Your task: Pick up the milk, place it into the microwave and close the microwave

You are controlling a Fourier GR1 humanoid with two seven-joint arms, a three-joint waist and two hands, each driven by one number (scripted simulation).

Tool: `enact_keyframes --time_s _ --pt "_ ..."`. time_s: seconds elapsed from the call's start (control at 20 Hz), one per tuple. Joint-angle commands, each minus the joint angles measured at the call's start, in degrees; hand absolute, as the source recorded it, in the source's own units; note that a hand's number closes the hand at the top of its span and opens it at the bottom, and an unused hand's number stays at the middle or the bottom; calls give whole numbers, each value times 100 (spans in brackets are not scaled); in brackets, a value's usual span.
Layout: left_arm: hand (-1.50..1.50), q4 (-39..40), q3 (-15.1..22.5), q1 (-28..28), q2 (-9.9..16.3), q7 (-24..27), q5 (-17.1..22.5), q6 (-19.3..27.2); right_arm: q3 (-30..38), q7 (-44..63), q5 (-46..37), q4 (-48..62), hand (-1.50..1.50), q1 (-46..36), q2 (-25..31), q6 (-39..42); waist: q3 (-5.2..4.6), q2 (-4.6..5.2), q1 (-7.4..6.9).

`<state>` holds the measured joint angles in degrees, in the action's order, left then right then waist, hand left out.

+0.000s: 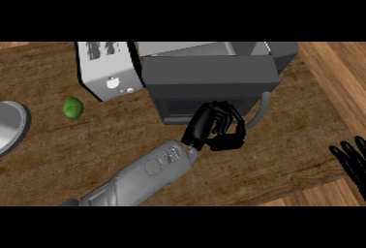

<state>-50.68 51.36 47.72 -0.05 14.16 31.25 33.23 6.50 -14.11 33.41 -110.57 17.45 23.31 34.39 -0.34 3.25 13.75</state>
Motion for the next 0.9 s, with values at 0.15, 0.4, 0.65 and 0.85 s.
enact_keyframes --time_s 0.15,0.4,0.65,0.85 --pt "150 442 -430 574 4 413 561 63 81 198 233 -110 -150 -157 76 -169 1 43 15" --pt "150 848 -667 754 4 657 944 -247 187 235 406 -157 -150 -139 139 -174 6 82 65" --pt "150 918 -786 892 4 535 1397 -215 150 351 625 -236 -150 -232 202 -170 11 117 193" --pt "150 1052 -810 788 4 742 1535 -64 209 368 714 -243 -150 -287 245 -180 14 152 189"
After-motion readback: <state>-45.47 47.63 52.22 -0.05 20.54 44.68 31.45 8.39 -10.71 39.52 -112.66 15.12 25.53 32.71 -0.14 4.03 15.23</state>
